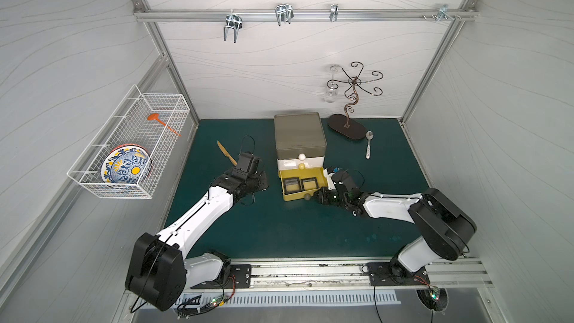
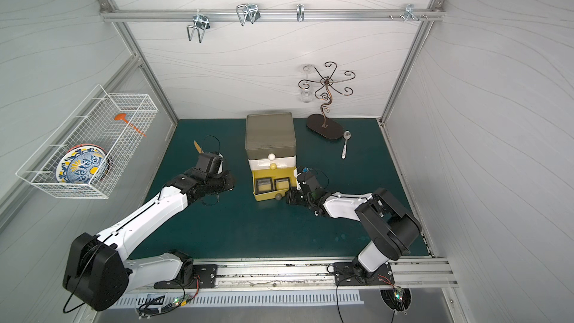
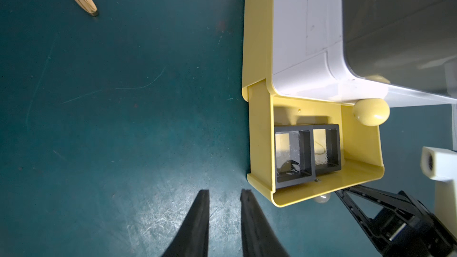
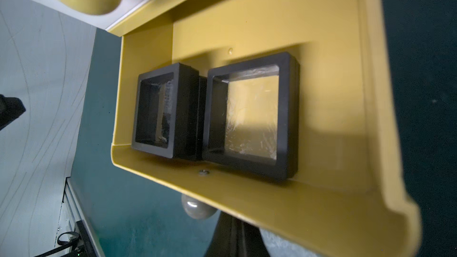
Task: Place the brooch boxes into the drawer by color
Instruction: Close the drawer in the storage box.
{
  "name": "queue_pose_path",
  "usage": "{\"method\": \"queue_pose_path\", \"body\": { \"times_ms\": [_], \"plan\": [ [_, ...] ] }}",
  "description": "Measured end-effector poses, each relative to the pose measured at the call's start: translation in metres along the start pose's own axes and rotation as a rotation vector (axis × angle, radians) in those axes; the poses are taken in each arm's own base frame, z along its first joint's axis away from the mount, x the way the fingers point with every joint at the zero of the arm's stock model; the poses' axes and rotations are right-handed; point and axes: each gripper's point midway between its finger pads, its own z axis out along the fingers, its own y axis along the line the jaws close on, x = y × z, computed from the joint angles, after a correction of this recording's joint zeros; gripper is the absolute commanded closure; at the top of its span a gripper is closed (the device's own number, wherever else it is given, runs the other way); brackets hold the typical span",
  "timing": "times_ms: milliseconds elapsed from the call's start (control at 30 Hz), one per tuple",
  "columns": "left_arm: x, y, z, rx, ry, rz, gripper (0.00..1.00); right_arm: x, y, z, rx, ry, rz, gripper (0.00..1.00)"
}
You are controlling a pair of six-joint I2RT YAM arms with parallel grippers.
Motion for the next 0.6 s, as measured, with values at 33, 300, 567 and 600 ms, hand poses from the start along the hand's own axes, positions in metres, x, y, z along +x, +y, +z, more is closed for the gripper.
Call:
{"method": "queue_pose_path", "body": {
  "times_ms": [33,300,567,600],
  "plan": [
    [0.000,0.000,-0.001,0.002,-0.002,0.000,0.73,-0.002,0.001,0.002,-0.002,-0.003,0.001,1.00],
    [-0.001,-0.001,-0.003,0.005,-0.008,0.001,0.73,-0.027,0.016,0.014,-0.046,-0.078,0.004,1.00],
    [0.001,0.001,-0.006,0.007,-0.012,0.001,0.73,-0.038,0.016,0.017,-0.058,-0.120,0.032,1.00],
    [0.001,0.001,-0.006,0.006,-0.012,0.001,0.72,-0.040,0.017,0.016,-0.066,-0.126,0.037,1.00]
  ]
}}
